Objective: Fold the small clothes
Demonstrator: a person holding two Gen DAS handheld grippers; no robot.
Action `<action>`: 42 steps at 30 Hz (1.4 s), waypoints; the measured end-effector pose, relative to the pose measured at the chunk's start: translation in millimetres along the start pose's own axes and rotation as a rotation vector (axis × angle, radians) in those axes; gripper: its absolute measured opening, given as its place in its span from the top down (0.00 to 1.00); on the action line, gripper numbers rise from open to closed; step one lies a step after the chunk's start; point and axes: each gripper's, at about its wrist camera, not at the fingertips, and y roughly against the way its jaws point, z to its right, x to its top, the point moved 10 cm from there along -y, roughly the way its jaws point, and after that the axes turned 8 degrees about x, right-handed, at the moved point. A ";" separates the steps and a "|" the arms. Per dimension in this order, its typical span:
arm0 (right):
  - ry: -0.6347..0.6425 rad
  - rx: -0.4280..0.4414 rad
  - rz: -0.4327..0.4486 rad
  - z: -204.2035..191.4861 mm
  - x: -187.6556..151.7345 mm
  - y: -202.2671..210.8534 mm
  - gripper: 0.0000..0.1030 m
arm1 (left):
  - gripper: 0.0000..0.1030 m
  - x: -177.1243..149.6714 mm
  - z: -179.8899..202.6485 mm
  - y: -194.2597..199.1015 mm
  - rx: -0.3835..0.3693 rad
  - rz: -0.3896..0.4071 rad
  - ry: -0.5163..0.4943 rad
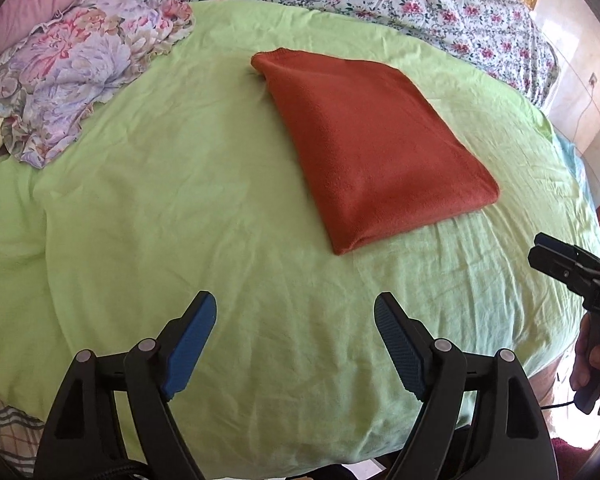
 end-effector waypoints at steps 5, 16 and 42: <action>0.023 0.008 0.005 -3.0 11.6 -6.9 0.15 | 0.19 18.2 -2.3 -1.4 0.050 0.017 0.004; 0.078 0.035 0.003 -10.7 41.8 -19.6 0.13 | 0.18 46.7 10.5 -5.7 0.096 0.034 0.001; 0.075 0.044 -0.010 5.0 70.0 -39.9 0.11 | 0.18 72.9 20.2 -36.2 0.104 -0.005 0.021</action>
